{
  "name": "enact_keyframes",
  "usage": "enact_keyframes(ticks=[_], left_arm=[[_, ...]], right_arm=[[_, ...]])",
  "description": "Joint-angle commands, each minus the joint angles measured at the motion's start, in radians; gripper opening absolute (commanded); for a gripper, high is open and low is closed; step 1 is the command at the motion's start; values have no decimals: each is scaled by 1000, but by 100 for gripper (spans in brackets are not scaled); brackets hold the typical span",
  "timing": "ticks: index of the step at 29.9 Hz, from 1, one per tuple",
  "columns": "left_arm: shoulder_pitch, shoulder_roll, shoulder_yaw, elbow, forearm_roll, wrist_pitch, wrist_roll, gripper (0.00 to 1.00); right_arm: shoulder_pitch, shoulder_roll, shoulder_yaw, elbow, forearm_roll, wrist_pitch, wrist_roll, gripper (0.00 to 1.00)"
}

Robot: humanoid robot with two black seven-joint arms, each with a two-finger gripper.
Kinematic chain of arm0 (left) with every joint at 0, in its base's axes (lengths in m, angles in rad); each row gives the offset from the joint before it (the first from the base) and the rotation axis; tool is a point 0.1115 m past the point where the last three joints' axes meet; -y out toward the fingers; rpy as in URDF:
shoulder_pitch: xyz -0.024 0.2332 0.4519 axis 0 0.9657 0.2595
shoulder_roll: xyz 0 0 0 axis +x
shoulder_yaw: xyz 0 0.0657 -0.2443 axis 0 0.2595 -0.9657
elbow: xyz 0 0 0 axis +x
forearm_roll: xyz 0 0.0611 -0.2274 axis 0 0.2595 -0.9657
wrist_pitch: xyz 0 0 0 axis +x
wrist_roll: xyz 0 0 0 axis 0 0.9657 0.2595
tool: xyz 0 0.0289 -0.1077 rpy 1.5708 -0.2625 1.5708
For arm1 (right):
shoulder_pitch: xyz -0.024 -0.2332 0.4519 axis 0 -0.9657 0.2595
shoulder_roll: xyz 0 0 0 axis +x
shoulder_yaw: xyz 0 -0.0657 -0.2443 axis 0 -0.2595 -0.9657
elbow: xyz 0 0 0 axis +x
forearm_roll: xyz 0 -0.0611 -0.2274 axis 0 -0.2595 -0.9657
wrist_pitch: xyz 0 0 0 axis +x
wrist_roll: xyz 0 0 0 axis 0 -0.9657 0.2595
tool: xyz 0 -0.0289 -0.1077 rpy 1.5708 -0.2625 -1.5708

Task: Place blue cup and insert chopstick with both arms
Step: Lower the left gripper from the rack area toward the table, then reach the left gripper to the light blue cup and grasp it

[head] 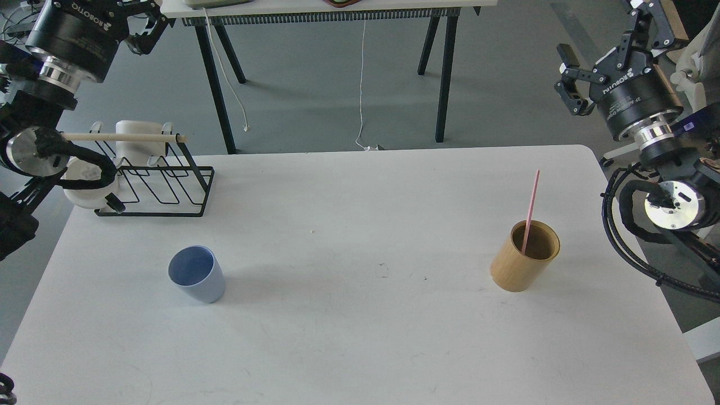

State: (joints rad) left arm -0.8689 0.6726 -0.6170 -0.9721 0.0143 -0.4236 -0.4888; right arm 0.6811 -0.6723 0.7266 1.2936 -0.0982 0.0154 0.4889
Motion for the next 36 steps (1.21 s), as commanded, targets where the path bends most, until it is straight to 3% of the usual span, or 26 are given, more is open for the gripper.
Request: enact_keyframes(ticks=[1,8,13,17,22,29,36], left_arm=[[16,-2,-1,27,3,-56,0,100],[22,97,3,-3,18,-65,0,100],[24,280,31,-175,126,-65,0,100],[22,389,71,-267,384,-65,0,100],[24,502,156,-390,916,-57,0,100],[22,578,393,-451,1291,196,0,100],[51,596,476,-438,1454,267,0,100]], right_arm=[[0,2,11,4,0,1,0,100],[-2,0,34,-4,0,0,0,100],[-2,0,33,-4,-2,1,0,100],[-2,0,33,-2,-2,1,0,100],[-2,-1,33,-7,-2,1,0,100],[-15,-4,31,-11,-3,0,0,100],[-29,-4,31,-10,-5,1,0,100]])
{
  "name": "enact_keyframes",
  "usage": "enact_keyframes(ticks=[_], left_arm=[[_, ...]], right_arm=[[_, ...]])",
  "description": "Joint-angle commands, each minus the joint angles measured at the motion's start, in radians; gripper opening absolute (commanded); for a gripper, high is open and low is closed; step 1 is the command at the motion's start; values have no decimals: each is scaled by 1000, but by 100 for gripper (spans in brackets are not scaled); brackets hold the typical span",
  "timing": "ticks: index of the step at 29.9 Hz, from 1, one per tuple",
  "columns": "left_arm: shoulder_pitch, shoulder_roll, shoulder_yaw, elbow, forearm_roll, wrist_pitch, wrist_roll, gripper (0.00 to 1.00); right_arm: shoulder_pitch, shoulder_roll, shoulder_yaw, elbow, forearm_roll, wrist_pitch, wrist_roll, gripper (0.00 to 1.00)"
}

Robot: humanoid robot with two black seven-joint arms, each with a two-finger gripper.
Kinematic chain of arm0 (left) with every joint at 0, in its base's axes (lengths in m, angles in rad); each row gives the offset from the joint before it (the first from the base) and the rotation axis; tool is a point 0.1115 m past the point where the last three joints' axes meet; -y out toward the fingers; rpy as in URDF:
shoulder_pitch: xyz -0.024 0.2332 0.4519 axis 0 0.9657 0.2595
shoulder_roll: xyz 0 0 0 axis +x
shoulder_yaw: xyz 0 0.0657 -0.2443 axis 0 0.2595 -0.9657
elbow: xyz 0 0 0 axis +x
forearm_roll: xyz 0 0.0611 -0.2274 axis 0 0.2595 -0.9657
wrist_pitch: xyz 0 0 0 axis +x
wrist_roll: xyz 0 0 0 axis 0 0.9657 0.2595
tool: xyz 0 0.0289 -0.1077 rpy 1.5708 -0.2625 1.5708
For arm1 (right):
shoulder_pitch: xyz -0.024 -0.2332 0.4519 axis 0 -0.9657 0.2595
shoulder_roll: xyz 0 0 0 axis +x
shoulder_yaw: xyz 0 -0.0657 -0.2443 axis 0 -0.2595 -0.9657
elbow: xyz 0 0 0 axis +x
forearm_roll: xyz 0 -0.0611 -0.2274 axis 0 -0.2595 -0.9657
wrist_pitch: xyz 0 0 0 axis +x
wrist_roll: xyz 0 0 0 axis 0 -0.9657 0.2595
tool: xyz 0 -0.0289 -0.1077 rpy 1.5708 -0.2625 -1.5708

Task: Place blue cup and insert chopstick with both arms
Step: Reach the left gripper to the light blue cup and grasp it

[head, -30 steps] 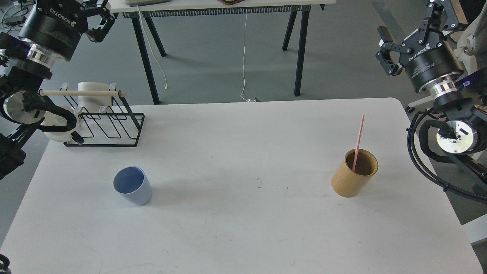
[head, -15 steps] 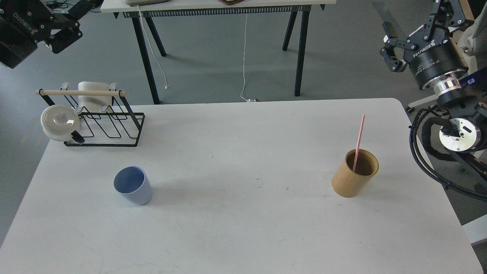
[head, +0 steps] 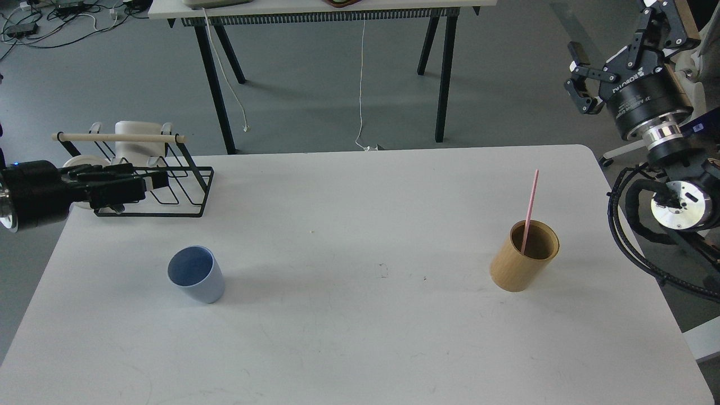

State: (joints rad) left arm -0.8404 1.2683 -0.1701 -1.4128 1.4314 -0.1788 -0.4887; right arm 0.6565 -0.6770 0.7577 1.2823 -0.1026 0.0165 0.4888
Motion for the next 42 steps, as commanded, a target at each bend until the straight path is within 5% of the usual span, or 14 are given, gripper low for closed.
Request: enact_keyframes(ticks=[1,33,42], left_arm=[[41,-4,40,9,44,39,0,100],[228,-322,58,357,179,177,0,93],[228,-323,58,360,179,177,0,70]], right_arm=[[-5,1,0,2,0,0,0,100],[-26,-7,8,0,0,-1,0,100],[-26,-7,8,0,0,-1,0,100]])
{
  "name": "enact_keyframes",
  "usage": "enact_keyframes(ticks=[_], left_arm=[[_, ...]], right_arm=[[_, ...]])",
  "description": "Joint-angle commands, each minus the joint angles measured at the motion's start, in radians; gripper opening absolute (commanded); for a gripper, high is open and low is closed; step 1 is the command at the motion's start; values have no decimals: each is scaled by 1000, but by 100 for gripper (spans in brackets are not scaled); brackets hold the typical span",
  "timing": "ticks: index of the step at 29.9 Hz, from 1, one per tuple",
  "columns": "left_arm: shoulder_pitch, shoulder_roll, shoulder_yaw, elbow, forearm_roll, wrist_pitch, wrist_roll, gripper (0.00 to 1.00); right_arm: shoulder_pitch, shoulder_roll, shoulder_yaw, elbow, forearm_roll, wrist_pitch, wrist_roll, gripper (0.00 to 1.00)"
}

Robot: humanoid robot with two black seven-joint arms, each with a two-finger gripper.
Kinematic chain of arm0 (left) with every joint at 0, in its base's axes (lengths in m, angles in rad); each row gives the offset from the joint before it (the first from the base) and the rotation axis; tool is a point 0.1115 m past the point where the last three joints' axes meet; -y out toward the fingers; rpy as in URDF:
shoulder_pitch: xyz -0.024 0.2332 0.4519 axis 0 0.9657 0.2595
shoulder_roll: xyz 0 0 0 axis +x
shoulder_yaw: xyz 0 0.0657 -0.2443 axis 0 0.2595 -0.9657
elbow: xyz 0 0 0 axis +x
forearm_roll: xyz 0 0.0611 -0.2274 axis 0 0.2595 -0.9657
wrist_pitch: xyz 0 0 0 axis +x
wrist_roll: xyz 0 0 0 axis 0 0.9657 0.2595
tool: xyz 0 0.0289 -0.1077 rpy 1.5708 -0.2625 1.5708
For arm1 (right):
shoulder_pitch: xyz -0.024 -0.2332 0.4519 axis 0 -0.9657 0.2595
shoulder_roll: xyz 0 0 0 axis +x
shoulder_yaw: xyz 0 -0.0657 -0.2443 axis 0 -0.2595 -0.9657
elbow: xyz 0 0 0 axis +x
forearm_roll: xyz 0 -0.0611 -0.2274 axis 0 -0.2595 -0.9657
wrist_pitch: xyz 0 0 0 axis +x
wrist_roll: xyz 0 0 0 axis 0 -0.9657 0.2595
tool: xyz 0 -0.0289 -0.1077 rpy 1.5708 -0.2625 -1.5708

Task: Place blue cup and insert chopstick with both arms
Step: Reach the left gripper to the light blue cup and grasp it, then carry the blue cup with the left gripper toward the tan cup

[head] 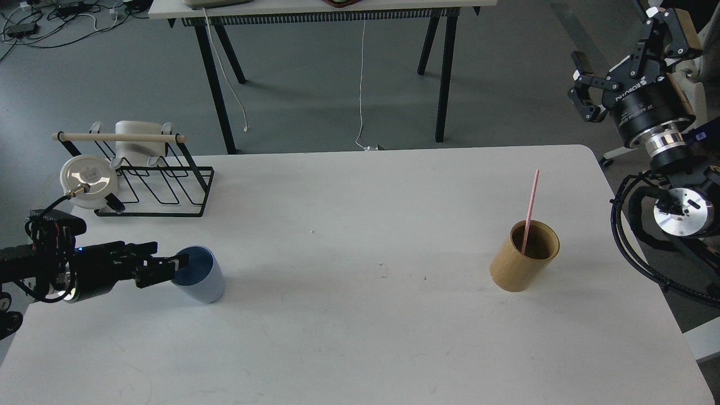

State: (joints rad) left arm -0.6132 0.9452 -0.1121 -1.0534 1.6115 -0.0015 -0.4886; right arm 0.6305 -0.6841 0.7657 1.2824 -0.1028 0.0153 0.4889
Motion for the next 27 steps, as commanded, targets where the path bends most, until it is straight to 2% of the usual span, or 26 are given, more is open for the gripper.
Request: enact_keyframes(ticks=[1,8,11,14,15,21,27], left_arm=[[1,0,0,0,1,-2,0,67],[12,3,0,-2,1,-2,0,49],[12,6,0,-3,1,-2,0,33],[12,7,0,-3,1,8,0,6],[12,9,0,-7,1,18,0,2],[10,23,-3,-23,-4,26,0,0],[-6,109,-18,-174,-16,14,0,0]], right_arm=[[-2,0,0,0,0,0,0,100],[-6,0,1,0,0,0,0,100],[-8,0,0,0,0,0,0,100],[-8,0,1,0,0,0,0,100],[-8,0,1,0,0,0,0,100],[-14,-2,7,0,0,0,0,100],[-20,0,7,-11,0,0,0,100]])
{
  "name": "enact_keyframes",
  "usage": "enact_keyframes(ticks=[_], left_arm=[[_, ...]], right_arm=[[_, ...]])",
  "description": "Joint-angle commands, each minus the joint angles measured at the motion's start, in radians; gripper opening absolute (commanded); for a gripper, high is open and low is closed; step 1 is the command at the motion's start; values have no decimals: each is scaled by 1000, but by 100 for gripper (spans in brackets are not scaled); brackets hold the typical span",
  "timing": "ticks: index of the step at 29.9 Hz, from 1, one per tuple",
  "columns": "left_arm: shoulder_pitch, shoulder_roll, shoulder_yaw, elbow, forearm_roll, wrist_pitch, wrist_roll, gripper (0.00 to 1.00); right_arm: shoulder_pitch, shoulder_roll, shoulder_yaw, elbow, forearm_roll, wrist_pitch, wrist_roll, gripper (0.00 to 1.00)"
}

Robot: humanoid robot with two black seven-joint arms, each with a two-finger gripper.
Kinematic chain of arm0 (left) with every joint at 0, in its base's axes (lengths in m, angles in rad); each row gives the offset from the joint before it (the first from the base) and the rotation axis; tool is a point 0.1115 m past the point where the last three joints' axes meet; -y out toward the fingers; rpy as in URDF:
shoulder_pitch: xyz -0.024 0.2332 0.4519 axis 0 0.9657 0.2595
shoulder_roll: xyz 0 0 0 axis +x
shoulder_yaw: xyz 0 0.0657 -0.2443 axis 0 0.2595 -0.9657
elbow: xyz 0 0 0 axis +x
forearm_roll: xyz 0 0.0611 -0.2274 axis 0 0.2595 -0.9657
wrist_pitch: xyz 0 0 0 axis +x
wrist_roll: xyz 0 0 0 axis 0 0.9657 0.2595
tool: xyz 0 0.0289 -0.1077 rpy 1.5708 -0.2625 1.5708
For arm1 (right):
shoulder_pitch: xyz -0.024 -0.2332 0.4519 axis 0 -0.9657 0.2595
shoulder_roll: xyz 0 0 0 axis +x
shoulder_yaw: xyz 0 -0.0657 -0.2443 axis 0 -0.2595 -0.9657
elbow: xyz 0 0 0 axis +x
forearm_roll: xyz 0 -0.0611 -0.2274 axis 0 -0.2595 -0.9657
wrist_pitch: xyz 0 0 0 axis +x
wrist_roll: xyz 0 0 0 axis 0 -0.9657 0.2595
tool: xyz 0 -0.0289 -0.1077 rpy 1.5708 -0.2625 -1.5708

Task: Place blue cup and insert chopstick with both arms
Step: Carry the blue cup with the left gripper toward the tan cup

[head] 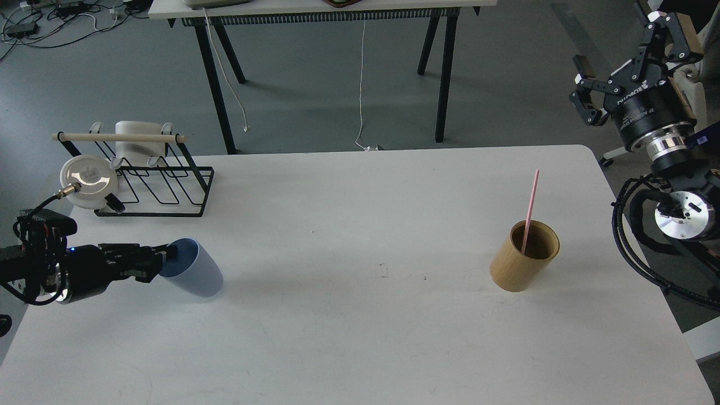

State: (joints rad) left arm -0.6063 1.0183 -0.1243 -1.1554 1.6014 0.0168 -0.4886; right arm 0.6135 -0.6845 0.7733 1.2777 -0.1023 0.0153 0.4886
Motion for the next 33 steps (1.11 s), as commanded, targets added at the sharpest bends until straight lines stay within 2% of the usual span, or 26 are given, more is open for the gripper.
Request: enact_keyframes(ticks=[1,4,8,10,14,19,22,25,27,33], left_arm=[[-16,43,-12,-90,-11,-4,0,0],[-42,68,-38,-154,-18,-20,0,0],[-157,42,-46,-182,-35,-99,0,0],[-213,-31,-37,-169,-61,-133,0,0],[-296,-211,-8,-66,-66,-139,0,0],[-429,-427,141,103,-66,-139,0,0],[-470,-562,231,215,-63,-124,0,0],[-472,-644,267,296,-46,-58,0,0],[-478,-673,287,303,-22,-23,0,0],[-486,-748,293,307,-3,0,0,0]], right_arm=[[-3,0,0,-6,0,0,0,100],[-3,0,17,-24,0,0,0,100],[-3,10,75,-80,1,-2,0,100],[-3,7,93,-100,1,-3,0,100],[-3,-3,98,-139,1,-2,0,100],[-3,-9,106,-216,1,0,0,100],[-3,-9,112,-228,1,0,0,100],[-5,-9,112,-244,1,0,0,100],[-3,-9,112,-256,1,2,0,100],[-3,-9,112,-278,1,5,0,100]])
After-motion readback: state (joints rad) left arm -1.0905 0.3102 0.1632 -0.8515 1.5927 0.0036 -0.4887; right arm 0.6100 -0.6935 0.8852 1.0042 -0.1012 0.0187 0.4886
